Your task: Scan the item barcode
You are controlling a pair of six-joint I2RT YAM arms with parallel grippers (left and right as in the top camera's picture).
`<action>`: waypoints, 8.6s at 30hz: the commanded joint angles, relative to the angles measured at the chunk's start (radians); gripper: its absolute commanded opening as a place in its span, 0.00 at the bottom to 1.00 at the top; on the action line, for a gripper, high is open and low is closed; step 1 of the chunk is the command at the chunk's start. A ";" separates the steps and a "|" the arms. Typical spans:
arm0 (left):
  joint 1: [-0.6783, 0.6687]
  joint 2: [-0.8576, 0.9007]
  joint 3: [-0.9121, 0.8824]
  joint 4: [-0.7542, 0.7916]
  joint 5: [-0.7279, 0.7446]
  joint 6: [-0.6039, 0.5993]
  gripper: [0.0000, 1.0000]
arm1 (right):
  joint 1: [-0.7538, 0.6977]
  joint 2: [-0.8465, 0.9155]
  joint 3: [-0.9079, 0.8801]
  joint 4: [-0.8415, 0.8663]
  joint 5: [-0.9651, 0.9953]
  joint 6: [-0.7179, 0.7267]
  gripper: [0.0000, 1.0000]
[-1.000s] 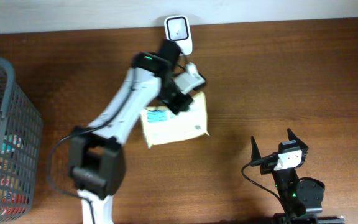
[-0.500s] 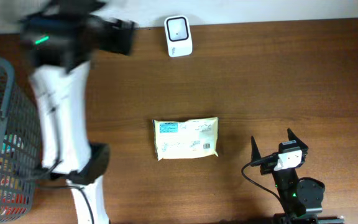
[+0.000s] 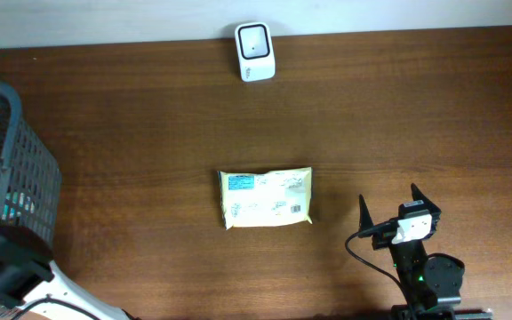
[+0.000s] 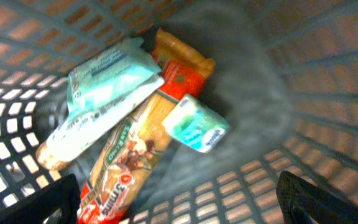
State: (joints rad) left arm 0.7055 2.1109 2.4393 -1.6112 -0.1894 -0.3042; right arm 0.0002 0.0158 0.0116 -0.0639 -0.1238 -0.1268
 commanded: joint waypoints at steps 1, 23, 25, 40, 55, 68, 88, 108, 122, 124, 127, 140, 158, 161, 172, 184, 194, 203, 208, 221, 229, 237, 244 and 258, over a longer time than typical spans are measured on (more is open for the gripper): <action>0.038 -0.006 -0.198 0.082 0.027 0.026 0.99 | 0.006 -0.006 -0.006 -0.004 0.001 0.011 0.99; 0.044 -0.204 -0.678 0.600 0.238 0.197 0.00 | 0.006 -0.006 -0.006 -0.004 0.001 0.011 0.99; 0.044 -0.330 -0.678 0.608 0.235 0.197 0.00 | 0.006 -0.006 -0.006 -0.004 0.001 0.011 0.99; -0.415 -0.903 -0.800 0.438 0.550 0.163 0.00 | 0.006 -0.006 -0.006 -0.004 0.001 0.011 0.99; -0.803 -0.494 -1.442 0.997 0.358 -0.049 0.75 | 0.006 -0.006 -0.006 -0.004 0.001 0.011 0.99; -0.250 -0.682 -0.627 0.436 -0.048 0.056 0.99 | 0.006 -0.006 -0.006 -0.003 0.001 0.011 0.98; 0.171 -0.368 -1.173 0.820 -0.032 0.363 1.00 | 0.006 -0.006 -0.006 -0.004 0.001 0.011 0.99; 0.170 -0.112 -1.166 0.866 0.043 0.388 0.00 | 0.006 -0.007 -0.006 -0.004 0.001 0.011 0.99; 0.167 -0.409 -0.794 0.615 0.138 0.380 0.00 | 0.006 -0.007 -0.006 -0.004 0.001 0.011 0.99; 0.162 -0.432 -0.790 0.619 0.161 0.380 0.00 | 0.006 -0.007 -0.006 -0.004 0.001 0.011 0.99; 0.139 -0.478 -0.669 0.626 0.161 0.377 0.00 | 0.006 -0.006 -0.006 -0.004 0.001 0.011 0.99; -0.679 -0.634 -0.302 0.415 0.160 0.243 0.00 | 0.006 -0.006 -0.006 -0.004 0.001 0.011 0.99; -0.835 -0.400 -1.249 0.684 0.302 -0.061 0.45 | 0.006 -0.006 -0.006 -0.004 0.001 0.011 0.99; -0.853 -0.402 -1.130 0.644 0.351 0.046 0.93 | 0.006 -0.006 -0.006 -0.004 0.001 0.011 0.99; -0.512 -0.428 -0.101 0.196 -0.166 0.061 0.99 | 0.006 -0.006 -0.006 -0.004 0.001 0.011 0.99; 0.080 -0.345 -0.533 0.258 -0.074 0.265 1.00 | 0.006 -0.006 -0.006 -0.004 0.001 0.011 0.99; 0.208 -0.337 -1.005 0.603 -0.009 0.810 0.92 | 0.006 -0.006 -0.006 -0.004 0.001 0.011 0.99; 0.208 -0.173 -1.038 0.653 0.044 0.833 0.80 | 0.006 -0.006 -0.006 -0.004 0.001 0.011 0.99; 0.207 -0.116 -1.048 0.665 0.048 0.832 0.33 | 0.006 -0.006 -0.006 -0.004 0.001 0.011 0.99; 0.006 -0.272 -0.483 0.502 0.042 0.674 0.00 | 0.006 -0.006 -0.006 -0.003 0.001 0.011 0.99; -0.270 -0.472 -0.186 0.475 0.398 0.381 0.00 | 0.006 -0.006 -0.006 -0.004 0.001 0.011 0.99; -0.973 -0.317 -0.438 0.470 0.456 0.183 0.00 | 0.006 -0.006 -0.006 -0.003 0.001 0.011 0.99; -1.328 0.005 -0.473 0.752 0.455 -0.067 0.00 | 0.006 -0.006 -0.006 -0.004 0.001 0.011 0.98; -1.538 0.188 -0.475 0.893 0.456 -0.333 0.43 | 0.006 -0.006 -0.006 -0.004 0.001 0.011 0.99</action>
State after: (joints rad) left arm -0.8318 2.2864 1.9537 -0.7284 0.2577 -0.6167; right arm 0.0002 0.0151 0.0116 -0.0639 -0.1238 -0.1265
